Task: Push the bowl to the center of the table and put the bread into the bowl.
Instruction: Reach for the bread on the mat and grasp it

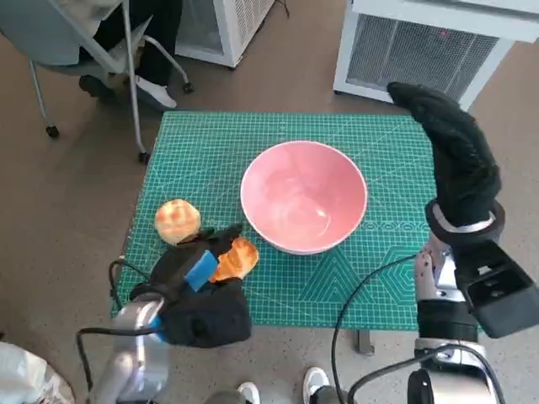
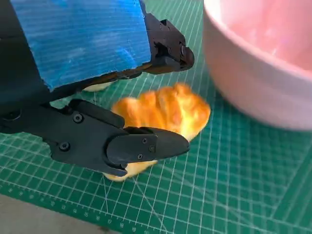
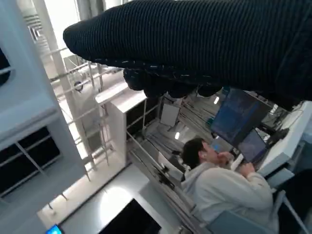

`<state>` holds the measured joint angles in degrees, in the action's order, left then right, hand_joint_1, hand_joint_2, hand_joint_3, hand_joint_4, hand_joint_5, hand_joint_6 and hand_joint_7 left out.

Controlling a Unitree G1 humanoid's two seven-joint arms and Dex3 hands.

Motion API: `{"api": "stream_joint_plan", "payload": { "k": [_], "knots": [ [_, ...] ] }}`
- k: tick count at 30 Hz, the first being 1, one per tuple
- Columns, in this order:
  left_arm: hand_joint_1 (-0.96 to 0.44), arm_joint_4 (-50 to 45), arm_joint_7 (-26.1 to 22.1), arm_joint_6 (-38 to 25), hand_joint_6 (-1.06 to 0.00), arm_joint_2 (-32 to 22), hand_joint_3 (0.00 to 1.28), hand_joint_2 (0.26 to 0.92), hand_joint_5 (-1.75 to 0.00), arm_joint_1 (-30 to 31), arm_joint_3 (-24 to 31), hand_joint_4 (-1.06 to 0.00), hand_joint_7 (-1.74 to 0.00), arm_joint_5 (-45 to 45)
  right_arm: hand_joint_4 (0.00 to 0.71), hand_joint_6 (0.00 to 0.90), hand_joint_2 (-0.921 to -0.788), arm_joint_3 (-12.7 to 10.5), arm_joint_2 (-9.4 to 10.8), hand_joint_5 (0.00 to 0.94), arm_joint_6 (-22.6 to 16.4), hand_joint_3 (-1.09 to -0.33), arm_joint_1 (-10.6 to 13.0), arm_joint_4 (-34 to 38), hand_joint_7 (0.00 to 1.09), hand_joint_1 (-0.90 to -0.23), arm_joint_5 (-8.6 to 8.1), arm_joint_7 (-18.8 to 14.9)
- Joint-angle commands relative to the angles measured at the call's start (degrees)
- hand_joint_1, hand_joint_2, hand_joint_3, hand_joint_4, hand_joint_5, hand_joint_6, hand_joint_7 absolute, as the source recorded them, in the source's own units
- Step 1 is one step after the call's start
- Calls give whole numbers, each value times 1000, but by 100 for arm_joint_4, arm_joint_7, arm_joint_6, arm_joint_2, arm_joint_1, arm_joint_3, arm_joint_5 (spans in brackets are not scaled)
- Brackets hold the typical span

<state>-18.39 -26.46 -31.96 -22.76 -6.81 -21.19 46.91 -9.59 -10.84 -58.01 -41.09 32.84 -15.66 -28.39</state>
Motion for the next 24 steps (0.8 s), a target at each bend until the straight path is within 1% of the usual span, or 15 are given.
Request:
{"api": "stream_joint_plan", "payload": {
  "k": [1, 3, 5, 6, 8, 9, 10, 12, 13, 14, 16, 19, 21, 23, 24],
  "knots": [
    [-723, 252, 101, -57, -329, 84, 339, 921, -41, -77, -95, -410, -18, 147, 287, 326, -921, 23, -63, 1, 100, -709, 166, -49, 108, -568, 1, 44],
    [-720, 344, 156, -49, -338, 107, 338, 921, -59, -77, -103, -447, -23, 159, 287, 325, -921, 28, -65, 1, 112, -709, 170, -59, 110, -570, -21, 39],
    [-709, 429, 224, -33, -362, 133, 332, 921, -97, -66, -106, -515, -34, 151, 287, 323, -921, 32, -65, 1, 129, -710, 172, -68, 113, -572, -40, 33],
    [-703, 460, 252, -26, -376, 142, 326, 921, -149, -60, -106, -517, -39, 142, 287, 323, -921, 33, -65, 1, 136, -710, 174, -74, 114, -572, -46, 32],
    [-675, 540, 340, 9, -430, 168, 301, 921, -521, -41, -96, -420, -61, 94, 288, 321, -921, 34, -67, 2, 137, -710, 180, -74, 116, -574, -59, 26],
    [-669, 600, 414, 58, -442, 184, 295, 921, -600, -25, -81, -398, -68, 46, 288, 320, -921, 32, -69, 1, 132, -710, 181, -62, 117, -574, -68, 19],
    [-646, 641, 469, 96, -473, 193, 273, 921, -802, -11, -70, -370, -138, 10, 288, 318, -921, 33, -71, 1, 129, -710, 183, -58, 118, -576, -73, 15],
    [-632, 716, 574, 165, -445, 221, 260, 921, -949, 18, -40, -343, -277, -65, 287, 316, -921, 33, -73, 1, 120, -710, 185, -41, 119, -578, -81, 10],
    [-604, 753, 625, 190, -389, 242, 233, 921, -1164, 32, -25, -333, -532, -99, 287, 314, -921, 33, -73, 1, 116, -710, 188, -38, 121, -579, -83, 10],
    [-591, 781, 664, 212, -379, 256, 222, 921, -1243, 42, -14, -340, -604, -123, 287, 313, -921, 34, -72, 1, 114, -710, 190, -38, 121, -579, -85, 10],
    [-537, 849, 793, 289, -363, 288, 177, 921, -1488, 80, 21, -381, -851, -183, 288, 310, -921, 35, -67, 1, 106, -711, 196, -31, 124, -578, -84, 14],
    [-461, 954, 1005, 430, -374, 320, 127, 921, -1658, 128, 68, -437, -1020, -243, 290, 306, -921, 37, -59, 2, 106, -712, 209, -37, 129, -575, -83, 21],
    [-410, 1033, 1173, 544, -394, 333, 100, 921, -1694, 152, 97, -459, -1051, -253, 291, 305, -921, 43, -52, 3, 108, -713, 220, -48, 131, -573, -86, 21],
    [-342, 1089, 1365, 688, -429, 327, 74, 921, -1667, 189, 139, -488, -1005, -276, 291, 303, -921, 50, -44, 3, 108, -714, 236, -62, 134, -572, -92, 19],
    [-274, 1104, 1445, 752, -454, 318, 89, 921, -1592, 207, 159, -502, -1058, -292, 292, 302, -921, 53, -40, 3, 107, -715, 245, -69, 135, -572, -94, 19]
  ]
}}
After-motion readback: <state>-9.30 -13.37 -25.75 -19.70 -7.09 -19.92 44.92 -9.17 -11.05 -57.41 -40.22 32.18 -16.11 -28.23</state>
